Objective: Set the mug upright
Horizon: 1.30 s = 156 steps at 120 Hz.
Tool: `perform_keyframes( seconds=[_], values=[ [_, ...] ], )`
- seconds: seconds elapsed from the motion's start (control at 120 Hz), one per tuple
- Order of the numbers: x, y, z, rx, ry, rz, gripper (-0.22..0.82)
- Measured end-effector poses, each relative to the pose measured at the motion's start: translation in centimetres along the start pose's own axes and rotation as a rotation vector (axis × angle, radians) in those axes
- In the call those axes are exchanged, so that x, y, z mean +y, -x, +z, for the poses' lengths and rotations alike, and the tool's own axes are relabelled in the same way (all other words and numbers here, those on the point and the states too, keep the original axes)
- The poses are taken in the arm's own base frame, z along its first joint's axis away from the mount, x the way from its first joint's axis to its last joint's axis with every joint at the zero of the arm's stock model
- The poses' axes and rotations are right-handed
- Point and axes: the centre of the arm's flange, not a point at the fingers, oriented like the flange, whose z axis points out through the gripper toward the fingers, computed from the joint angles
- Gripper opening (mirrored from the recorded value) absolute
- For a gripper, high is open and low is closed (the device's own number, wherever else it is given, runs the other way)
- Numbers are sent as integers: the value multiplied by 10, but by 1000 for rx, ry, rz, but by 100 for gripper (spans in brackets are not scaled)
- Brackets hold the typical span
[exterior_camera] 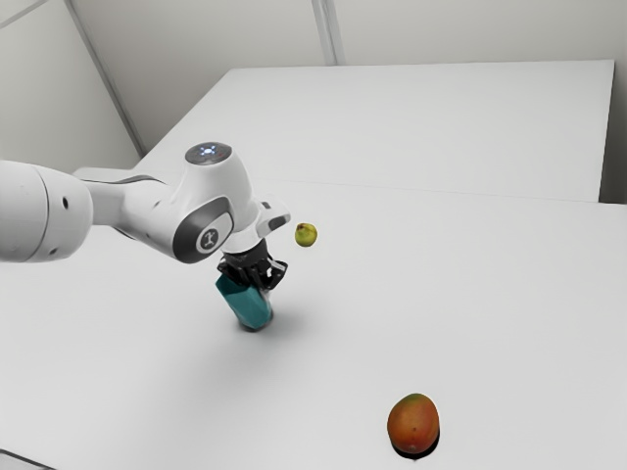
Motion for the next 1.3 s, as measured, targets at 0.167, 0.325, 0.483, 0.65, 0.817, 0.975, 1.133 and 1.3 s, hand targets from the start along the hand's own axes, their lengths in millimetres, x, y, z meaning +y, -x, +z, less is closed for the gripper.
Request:
perform_keyframes(
  seconds=[0.167, 0.325, 0.483, 0.65, 0.817, 0.975, 1.133, 1.3],
  values=[
    [-1, 0, 2, -5, 5, -18, 6],
    [0, 0, -3, 2, 10, -24, 23],
    [-1, -1, -27, 41, 19, -32, 31],
    [1, -24, -78, 110, 34, -40, 43],
    [9, -63, -188, 168, 81, -29, 53],
    [15, -70, -248, 121, 125, 66, 57],
    [0, -71, -277, 81, 142, 160, 59],
    [-49, -74, -274, 37, 129, 176, 60]
  ],
)
